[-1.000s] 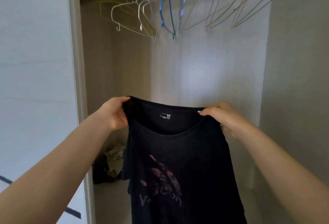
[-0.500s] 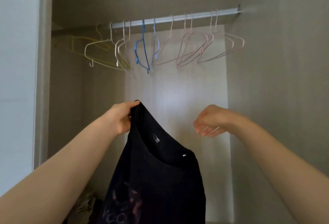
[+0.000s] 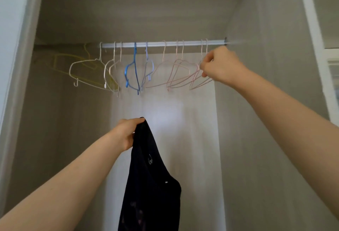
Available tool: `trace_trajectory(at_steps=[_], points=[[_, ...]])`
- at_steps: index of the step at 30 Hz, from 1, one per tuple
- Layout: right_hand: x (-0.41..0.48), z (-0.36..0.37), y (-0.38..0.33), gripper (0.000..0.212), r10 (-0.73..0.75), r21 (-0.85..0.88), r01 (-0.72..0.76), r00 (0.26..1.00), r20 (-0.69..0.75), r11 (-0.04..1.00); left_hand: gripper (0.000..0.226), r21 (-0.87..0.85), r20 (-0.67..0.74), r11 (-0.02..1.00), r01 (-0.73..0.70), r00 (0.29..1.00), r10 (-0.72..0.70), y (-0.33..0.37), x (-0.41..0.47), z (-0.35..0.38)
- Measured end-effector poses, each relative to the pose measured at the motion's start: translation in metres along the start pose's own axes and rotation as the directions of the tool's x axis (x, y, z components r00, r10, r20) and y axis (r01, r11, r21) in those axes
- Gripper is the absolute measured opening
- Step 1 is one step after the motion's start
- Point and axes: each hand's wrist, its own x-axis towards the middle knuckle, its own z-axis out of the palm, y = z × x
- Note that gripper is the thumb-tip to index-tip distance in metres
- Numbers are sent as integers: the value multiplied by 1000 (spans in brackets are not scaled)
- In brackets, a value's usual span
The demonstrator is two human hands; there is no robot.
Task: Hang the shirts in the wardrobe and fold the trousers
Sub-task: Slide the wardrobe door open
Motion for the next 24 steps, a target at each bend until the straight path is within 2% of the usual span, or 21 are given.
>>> trace_trajectory(at_steps=[3,7,10,16,20,24], points=[[27,-5,6,24,-69,-145,53,992,-109,988,34,9,5,1000,-18,1000,18,2,7,4],[62,-4,29,25,-62,-277,34,994,-94,960,30,18,28,999,-39,999,39,5,16,11],[83,0,48,28,-9,-313,-21,996,-93,950,27,30,43,998,-48,998,47,8,24,18],[117,0,76,37,228,-136,-242,968,-107,961,19,59,60,995,-76,996,73,14,43,32],[126,1,82,35,437,43,-442,895,86,896,21,110,58,991,-80,996,74,18,53,35],[138,11,88,34,481,14,-492,857,188,871,22,127,33,989,-78,997,75,19,56,36]])
